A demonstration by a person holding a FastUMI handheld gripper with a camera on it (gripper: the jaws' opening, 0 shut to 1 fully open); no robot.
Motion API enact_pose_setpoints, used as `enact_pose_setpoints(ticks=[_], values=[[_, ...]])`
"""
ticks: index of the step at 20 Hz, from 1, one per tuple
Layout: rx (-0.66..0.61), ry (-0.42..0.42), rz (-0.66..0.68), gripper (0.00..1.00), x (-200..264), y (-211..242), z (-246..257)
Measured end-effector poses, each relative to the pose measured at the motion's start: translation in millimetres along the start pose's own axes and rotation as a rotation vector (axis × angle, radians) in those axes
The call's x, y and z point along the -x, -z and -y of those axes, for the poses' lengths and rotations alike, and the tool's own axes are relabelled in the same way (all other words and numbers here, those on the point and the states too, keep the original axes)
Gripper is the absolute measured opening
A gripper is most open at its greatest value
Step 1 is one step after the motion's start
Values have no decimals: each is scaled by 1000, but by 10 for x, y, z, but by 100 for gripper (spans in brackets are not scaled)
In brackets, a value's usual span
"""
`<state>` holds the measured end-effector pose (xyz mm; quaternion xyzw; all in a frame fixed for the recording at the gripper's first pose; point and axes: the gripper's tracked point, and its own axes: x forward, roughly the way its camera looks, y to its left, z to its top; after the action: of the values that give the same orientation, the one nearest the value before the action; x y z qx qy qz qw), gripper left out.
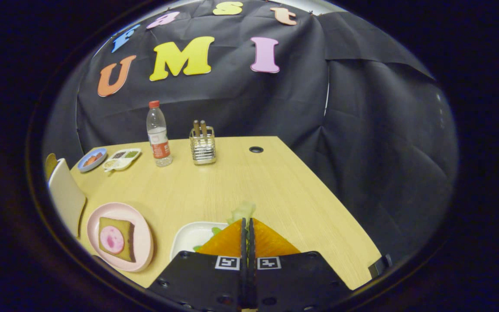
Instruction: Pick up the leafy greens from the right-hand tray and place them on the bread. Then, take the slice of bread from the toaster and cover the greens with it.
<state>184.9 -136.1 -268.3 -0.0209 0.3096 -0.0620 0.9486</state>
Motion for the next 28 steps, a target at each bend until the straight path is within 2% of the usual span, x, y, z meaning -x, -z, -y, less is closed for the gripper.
enact_pose_setpoints(ticks=[6,12,17,24,26,28], values=[[31,15,64,0,426,-200,-321],[51,-31,79,0,738,-222,-850],[85,-174,133,0,1013,-298,-1615],[86,-446,185,0,1235,-172,-2832],[91,-476,177,0,1167,-72,-3005],[110,-436,161,0,982,44,-2993]])
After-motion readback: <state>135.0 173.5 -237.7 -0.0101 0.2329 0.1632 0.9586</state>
